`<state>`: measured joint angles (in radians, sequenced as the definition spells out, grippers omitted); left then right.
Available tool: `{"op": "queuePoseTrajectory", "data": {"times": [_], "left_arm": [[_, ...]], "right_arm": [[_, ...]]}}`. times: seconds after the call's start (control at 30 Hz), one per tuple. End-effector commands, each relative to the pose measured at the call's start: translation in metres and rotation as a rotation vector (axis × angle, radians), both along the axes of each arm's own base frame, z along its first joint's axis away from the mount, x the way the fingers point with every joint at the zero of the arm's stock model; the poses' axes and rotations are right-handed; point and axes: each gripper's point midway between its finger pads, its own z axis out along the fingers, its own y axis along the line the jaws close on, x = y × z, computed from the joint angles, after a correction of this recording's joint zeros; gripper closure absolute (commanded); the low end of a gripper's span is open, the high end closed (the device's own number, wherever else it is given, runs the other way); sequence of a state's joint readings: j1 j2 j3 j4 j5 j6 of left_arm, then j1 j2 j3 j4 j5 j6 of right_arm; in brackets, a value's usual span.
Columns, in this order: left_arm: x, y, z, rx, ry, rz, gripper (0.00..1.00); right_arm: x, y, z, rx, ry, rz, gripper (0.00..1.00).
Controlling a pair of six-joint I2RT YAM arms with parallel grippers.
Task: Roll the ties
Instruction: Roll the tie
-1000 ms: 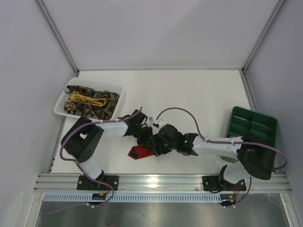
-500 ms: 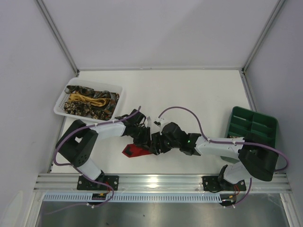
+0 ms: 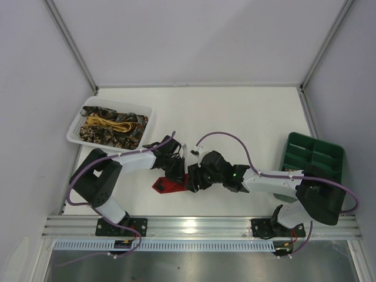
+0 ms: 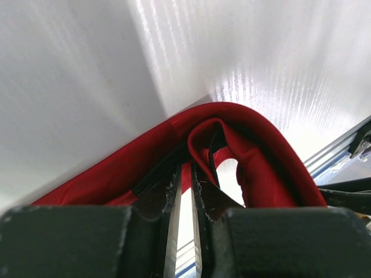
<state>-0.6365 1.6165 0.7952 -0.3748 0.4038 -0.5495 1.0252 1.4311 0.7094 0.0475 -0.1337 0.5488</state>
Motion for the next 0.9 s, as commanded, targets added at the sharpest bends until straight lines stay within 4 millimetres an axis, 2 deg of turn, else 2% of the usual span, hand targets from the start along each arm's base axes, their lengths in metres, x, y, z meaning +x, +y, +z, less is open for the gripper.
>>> {"op": "queuePoseTrajectory", "data": {"times": [0.0,0.1,0.27,0.43,0.63,0.87], "left_arm": [[0.012,-0.013,0.003,-0.03,-0.027,-0.007,0.83],[0.013,-0.029,0.008,-0.05,-0.027,-0.036,0.83],[0.01,-0.05,0.015,-0.072,-0.024,-0.075,0.83],[0.009,-0.04,0.018,-0.016,-0.041,-0.077,0.77],[0.015,-0.029,0.015,0.024,-0.059,-0.081,0.73],[0.029,-0.011,0.017,0.14,-0.125,-0.123,0.72]], "right_arm": [[0.006,0.01,0.02,0.04,-0.041,0.024,0.4],[0.006,0.007,0.021,0.033,-0.044,0.021,0.4],[0.009,0.0,0.036,0.048,-0.081,0.005,0.39],[0.009,-0.014,0.028,0.019,-0.061,-0.011,0.39],[0.008,-0.015,0.019,0.014,-0.04,-0.011,0.39],[0.012,-0.008,0.019,0.033,-0.047,0.005,0.39]]}}
